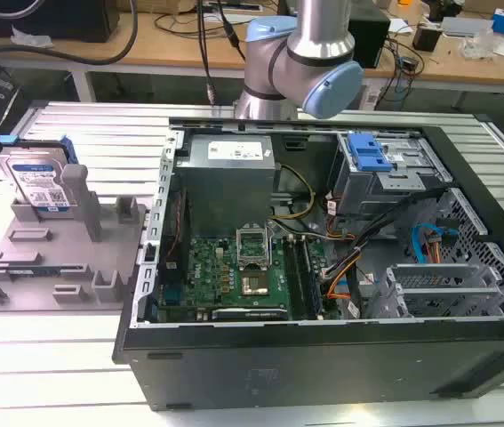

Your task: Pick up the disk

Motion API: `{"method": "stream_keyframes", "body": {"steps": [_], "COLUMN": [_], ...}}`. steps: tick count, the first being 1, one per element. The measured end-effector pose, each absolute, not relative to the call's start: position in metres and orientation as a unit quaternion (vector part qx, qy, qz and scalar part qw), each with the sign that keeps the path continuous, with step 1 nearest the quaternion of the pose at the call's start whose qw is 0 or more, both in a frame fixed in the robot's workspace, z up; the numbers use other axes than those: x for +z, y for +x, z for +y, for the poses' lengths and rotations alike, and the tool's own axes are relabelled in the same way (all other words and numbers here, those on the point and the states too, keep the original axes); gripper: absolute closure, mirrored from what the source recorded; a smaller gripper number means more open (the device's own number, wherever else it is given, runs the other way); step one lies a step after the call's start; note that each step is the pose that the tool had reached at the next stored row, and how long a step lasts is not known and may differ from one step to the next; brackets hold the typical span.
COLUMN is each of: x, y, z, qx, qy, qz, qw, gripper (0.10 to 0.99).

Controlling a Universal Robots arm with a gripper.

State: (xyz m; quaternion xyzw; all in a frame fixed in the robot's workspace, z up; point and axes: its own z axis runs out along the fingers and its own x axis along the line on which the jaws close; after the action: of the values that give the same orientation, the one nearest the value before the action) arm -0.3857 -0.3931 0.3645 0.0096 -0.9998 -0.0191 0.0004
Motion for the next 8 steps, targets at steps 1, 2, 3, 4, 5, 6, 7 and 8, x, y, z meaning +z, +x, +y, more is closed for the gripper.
{"method": "stream_keyframes", "body": {"steps": [1,2,3,4,5,6,7,8], "x": [0.3645,0.3645,0.3645,0.3645,0.3645,0.3645,0.3645,0.3645], "y": [-0.3857,-0.3857,-0.3857,-0.3857,-0.3857,-0.3857,-0.3857,-0.3857], "z": [-0.3931,-0.3931,-0.3931,-0.3931,-0.3931,-0.3931,-0.3931,-0.3931], "qx": [-0.019,-0.019,-0.019,-0.019,-0.019,-0.019,-0.019,-0.019], "qy": [0.010,0.010,0.010,0.010,0.010,0.010,0.010,0.010], "qz": [-1.000,-1.000,-1.000,-1.000,-1.000,-1.000,-1.000,-1.000], "qw": [0.000,0.000,0.000,0.000,0.000,0.000,0.000,0.000], "gripper": [0.980,0.980,0.980,0.980,0.980,0.980,0.980,0.980]}}
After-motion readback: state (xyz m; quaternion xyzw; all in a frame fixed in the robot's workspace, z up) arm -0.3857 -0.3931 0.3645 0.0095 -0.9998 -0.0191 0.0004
